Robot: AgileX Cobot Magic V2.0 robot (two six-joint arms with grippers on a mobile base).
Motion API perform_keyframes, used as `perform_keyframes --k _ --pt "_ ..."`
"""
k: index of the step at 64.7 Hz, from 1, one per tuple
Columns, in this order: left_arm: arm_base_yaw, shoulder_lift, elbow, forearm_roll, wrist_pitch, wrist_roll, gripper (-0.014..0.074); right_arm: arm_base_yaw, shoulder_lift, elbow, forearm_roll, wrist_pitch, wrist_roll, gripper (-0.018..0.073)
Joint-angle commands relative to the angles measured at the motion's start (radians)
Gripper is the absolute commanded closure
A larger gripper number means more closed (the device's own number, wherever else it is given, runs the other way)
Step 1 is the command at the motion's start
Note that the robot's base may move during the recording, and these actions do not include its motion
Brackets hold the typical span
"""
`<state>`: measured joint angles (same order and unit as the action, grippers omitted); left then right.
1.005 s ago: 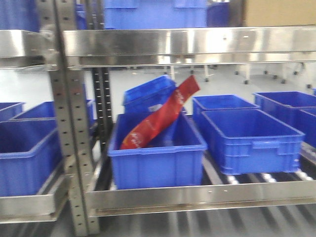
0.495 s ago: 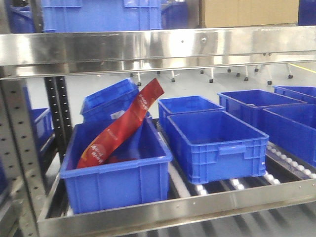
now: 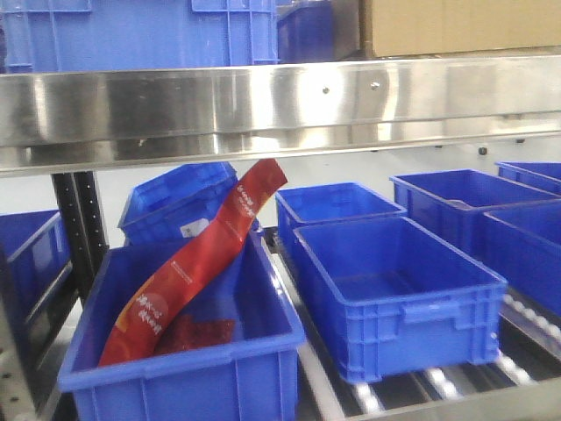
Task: Grab block from conveyor and place in blue bin
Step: 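Approach the shelf and position both grippers over a blue bin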
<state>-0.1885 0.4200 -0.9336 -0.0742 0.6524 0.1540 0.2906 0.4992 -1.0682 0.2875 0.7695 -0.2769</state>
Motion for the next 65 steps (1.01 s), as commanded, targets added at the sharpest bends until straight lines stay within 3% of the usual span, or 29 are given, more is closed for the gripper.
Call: perform_keyframes --k 1,65 --pt "-0.008 -0.004 0.001 -0.005 -0.015 -0.008 0.0707 0.001 -0.004 -0.008 -0.001 -0.022 -0.003 0.0721" --pt "-0.008 -0.004 0.001 -0.005 -0.015 -0.008 0.0707 0.001 -0.004 -0.008 -0.001 -0.022 -0.003 0.0721"
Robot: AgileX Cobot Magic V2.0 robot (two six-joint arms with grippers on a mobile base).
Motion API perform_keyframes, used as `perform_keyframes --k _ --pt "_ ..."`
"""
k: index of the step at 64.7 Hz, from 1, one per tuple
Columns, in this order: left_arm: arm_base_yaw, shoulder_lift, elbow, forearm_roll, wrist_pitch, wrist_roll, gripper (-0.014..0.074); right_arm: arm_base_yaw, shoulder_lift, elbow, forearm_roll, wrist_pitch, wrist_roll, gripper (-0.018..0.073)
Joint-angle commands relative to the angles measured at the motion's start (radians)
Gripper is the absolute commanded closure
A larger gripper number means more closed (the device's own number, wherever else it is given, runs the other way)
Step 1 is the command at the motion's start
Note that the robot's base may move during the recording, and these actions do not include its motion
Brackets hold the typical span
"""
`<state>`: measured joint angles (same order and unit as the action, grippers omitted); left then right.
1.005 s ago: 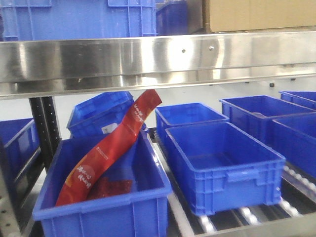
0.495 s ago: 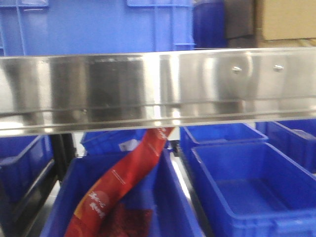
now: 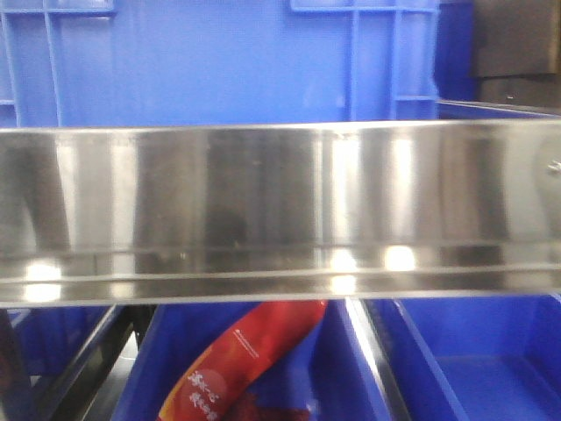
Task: Grab block from conveyor and place in blue bin
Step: 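Approach the shelf and position both grippers over a blue bin, then lower both grippers into the blue bin and open them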
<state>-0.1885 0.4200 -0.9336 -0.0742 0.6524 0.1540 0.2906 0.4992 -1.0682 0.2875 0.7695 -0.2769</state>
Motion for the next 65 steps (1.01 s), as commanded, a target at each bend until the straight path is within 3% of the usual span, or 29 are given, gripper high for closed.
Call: perform_keyframes --k 1,65 --pt "-0.008 -0.004 0.001 -0.005 -0.015 -0.008 0.0707 0.001 -0.004 -0.008 -0.001 -0.022 -0.003 0.0721" --pt "-0.008 -0.004 0.001 -0.005 -0.015 -0.008 0.0707 0.001 -0.004 -0.008 -0.001 -0.022 -0.003 0.0721"
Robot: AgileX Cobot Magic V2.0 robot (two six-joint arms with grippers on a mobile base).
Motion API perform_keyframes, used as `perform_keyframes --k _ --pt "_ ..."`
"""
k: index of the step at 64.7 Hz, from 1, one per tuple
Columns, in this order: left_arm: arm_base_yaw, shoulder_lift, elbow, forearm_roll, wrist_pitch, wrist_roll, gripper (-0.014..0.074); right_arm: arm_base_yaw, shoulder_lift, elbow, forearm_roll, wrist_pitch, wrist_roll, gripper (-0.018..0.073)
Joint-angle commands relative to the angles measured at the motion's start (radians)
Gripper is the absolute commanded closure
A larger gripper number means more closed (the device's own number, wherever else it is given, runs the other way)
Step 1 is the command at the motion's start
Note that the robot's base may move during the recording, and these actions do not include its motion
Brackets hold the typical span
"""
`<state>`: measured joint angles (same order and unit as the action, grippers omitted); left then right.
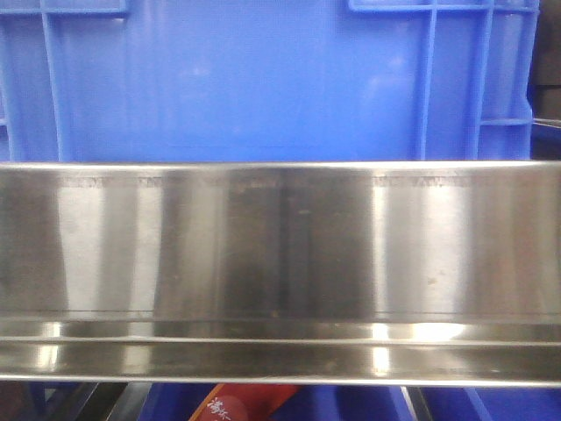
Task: Grab block from conveyor and place in blue bin
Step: 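Lower both grippers into the blue bin and open them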
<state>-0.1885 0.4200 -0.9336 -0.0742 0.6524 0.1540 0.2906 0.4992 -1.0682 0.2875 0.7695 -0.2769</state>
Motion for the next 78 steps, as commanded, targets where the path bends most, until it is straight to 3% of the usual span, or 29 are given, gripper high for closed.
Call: perform_keyframes --k 1,63,78 --pt "-0.008 -0.004 0.001 -0.005 -0.015 -0.008 0.0707 0.001 -0.004 -0.008 -0.001 -0.022 -0.003 0.0721" --pt "-0.008 0.034 -0.016 -0.013 -0.046 0.0 0.0707 0.001 0.002 -0.01 0.021 -0.045 -0.003 0.0721" --pt "-0.171 0.209 -0.168 -0.013 -0.031 0.024 0.0707 0.01 0.118 -0.1 0.105 -0.052 -0.031 0.0721"
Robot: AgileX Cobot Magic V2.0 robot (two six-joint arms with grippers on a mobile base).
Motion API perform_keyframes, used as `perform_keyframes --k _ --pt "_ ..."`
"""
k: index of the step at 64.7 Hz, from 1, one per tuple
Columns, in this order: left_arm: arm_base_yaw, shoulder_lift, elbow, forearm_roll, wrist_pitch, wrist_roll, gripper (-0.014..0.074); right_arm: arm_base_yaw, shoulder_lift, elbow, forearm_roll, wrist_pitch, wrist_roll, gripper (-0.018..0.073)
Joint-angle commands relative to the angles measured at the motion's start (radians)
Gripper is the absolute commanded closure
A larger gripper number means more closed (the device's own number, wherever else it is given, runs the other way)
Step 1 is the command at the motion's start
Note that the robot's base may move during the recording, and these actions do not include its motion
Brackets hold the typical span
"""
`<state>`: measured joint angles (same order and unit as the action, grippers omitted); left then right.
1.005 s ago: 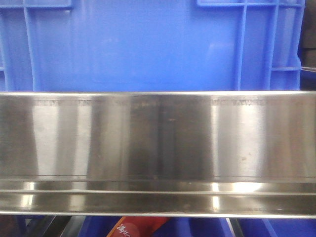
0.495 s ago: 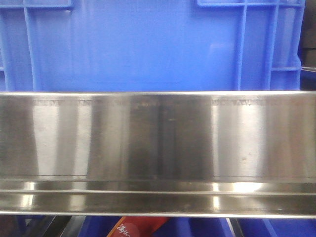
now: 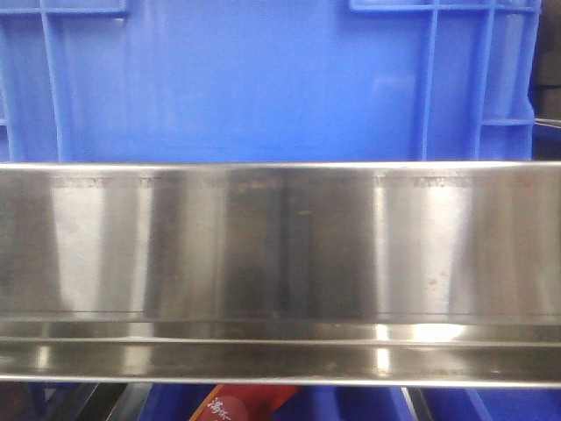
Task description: Grab block from conveyor and place in blue bin
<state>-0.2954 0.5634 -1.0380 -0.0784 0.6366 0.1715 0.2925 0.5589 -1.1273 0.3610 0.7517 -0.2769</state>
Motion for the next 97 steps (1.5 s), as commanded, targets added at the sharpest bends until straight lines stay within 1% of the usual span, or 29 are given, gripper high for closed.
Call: perform_keyframes --k 1,4,10,12,17,23,29,34,37,40,46,58,62,67,72,76,77,79,80,81,82,85,90,92,97 --pt "-0.086 0.081 -0.077 -0.008 -0.012 0.007 0.0707 0.013 0.069 -0.049 0.036 -0.034 -0.046 0.0721" --pt "-0.13 0.14 -0.119 -0.008 0.002 0.007 0.0707 0.03 0.11 -0.079 0.046 -0.034 -0.083 0.0721" --pt "-0.219 0.257 -0.221 -0.004 0.055 0.007 0.0707 0.078 0.189 -0.137 0.051 -0.034 -0.092 0.0721" --pt "-0.243 0.292 -0.263 -0.004 0.078 0.007 0.0707 0.106 0.223 -0.161 0.051 -0.034 -0.092 0.0721" --pt "-0.292 0.399 -0.346 -0.004 0.125 0.007 0.0707 0.154 0.292 -0.209 0.051 -0.031 -0.113 0.0721" --pt "-0.322 0.514 -0.436 -0.004 0.177 0.007 0.0707 0.209 0.386 -0.26 0.051 -0.023 -0.132 0.0721" --pt "-0.322 0.632 -0.519 -0.004 0.212 0.007 0.0707 0.249 0.484 -0.295 0.051 -0.021 -0.134 0.0721" --pt "-0.316 0.703 -0.542 0.009 0.219 0.007 0.0707 0.265 0.559 -0.306 0.051 -0.021 -0.134 0.0721" --pt "-0.316 0.735 -0.542 0.025 0.219 0.007 0.0707 0.265 0.596 -0.308 0.051 -0.024 -0.136 0.0721" --pt "-0.316 0.768 -0.542 0.057 0.225 0.007 0.0707 0.265 0.636 -0.308 0.051 -0.024 -0.136 0.0721" --pt "-0.316 0.816 -0.542 0.104 0.261 0.007 0.0707 0.265 0.699 -0.308 0.049 -0.024 -0.136 0.0721" --pt "-0.316 0.877 -0.542 0.108 0.298 0.007 0.0705 0.265 0.778 -0.308 0.035 -0.029 -0.136 0.0721" --pt "-0.316 0.883 -0.542 0.108 0.308 0.007 0.0682 0.265 0.792 -0.308 0.034 -0.029 -0.136 0.0721" --pt "-0.316 0.885 -0.542 0.108 0.31 0.007 0.0613 0.265 0.8 -0.308 0.033 -0.027 -0.136 0.0706" --pt "-0.316 0.885 -0.542 0.108 0.31 0.007 0.0505 0.265 0.802 -0.308 0.033 -0.024 -0.136 0.0629" --pt "-0.316 0.885 -0.542 0.108 0.312 0.007 0.0393 0.265 0.804 -0.308 0.033 -0.024 -0.136 0.0501" --pt "-0.316 0.885 -0.542 0.108 0.315 0.007 0.0363 0.265 0.804 -0.308 0.033 -0.024 -0.136 0.0484" --pt "-0.316 0.885 -0.542 0.108 0.315 0.007 0.0302 0.265 0.804 -0.308 0.033 -0.024 -0.136 0.0391" --pt "-0.316 0.885 -0.542 0.108 0.316 0.007 0.0255 0.265 0.804 -0.308 0.033 -0.024 -0.136 0.0353" --pt "-0.316 0.885 -0.542 0.108 0.316 0.005 0.024 0.265 0.804 -0.308 0.033 -0.024 -0.136 0.0314" --pt "-0.316 0.885 -0.542 0.108 0.318 0.005 0.021 0.265 0.804 -0.308 0.033 -0.024 -0.136 0.0293" --pt "-0.316 0.885 -0.542 0.108 0.318 0.003 0.0114 0.265 0.804 -0.308 0.033 -0.024 -0.136 0.0142" --pt "-0.316 0.885 -0.542 0.108 0.325 0.001 0.0015 0.265 0.804 -0.308 0.033 -0.024 -0.136 0.0005" --pt "-0.316 0.885 -0.542 0.108 0.325 0.001 -0.0008 0.265 0.804 -0.308 0.033 -0.024 -0.136 -0.0017" --pt "-0.316 0.885 -0.542 0.108 0.328 0.001 -0.001 0.265 0.796 -0.309 0.033 -0.022 -0.136 0.0001"
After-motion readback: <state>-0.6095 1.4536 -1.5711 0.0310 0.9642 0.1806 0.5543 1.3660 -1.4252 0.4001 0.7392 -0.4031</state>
